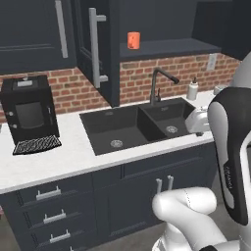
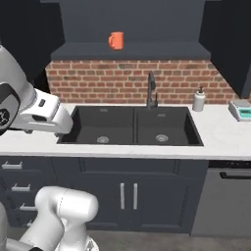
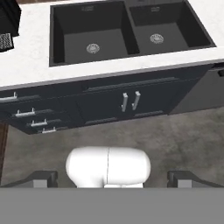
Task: Gather all objects into one cabinet and sort the glasses and bowls to opposite sides.
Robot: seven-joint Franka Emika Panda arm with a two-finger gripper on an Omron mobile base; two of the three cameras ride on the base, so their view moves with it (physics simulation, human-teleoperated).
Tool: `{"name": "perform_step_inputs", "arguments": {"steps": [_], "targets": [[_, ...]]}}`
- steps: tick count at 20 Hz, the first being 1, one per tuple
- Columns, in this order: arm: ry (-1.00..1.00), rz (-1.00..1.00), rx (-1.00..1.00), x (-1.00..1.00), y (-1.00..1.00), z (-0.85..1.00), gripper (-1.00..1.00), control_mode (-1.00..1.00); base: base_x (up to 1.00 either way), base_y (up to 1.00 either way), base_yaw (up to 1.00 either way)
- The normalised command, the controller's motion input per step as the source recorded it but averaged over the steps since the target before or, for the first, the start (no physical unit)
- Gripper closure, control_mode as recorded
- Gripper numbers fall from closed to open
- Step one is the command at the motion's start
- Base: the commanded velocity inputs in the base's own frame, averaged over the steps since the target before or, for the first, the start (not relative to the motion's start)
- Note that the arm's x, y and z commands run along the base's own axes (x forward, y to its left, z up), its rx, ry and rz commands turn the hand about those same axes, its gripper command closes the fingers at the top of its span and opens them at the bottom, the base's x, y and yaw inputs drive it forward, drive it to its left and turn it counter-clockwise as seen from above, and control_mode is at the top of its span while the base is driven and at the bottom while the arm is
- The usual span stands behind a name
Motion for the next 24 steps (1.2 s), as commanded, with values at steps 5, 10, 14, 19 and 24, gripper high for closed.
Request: {"name": "perform_step_inputs", "arguments": {"steps": [5,10,14,19,24], "targets": [[0.0,0.0,0.0,0.0,0.0,0.0,-1.0,1.0,0.46,-0.23,0.2],[0.0,0.0,0.0,0.0,0.0,0.0,-1.0,1.0,0.28,-0.44,0.13],[0.0,0.0,0.0,0.0,0.0,0.0,-1.0,1.0,0.19,-0.46,0.03],[0.0,0.0,0.0,0.0,0.0,0.0,-1.0,1.0,0.45,-0.19,0.0],[0.0,0.0,0.0,0.0,0.0,0.0,-1.0,1.0,0.62,-0.03,0.03]]}}
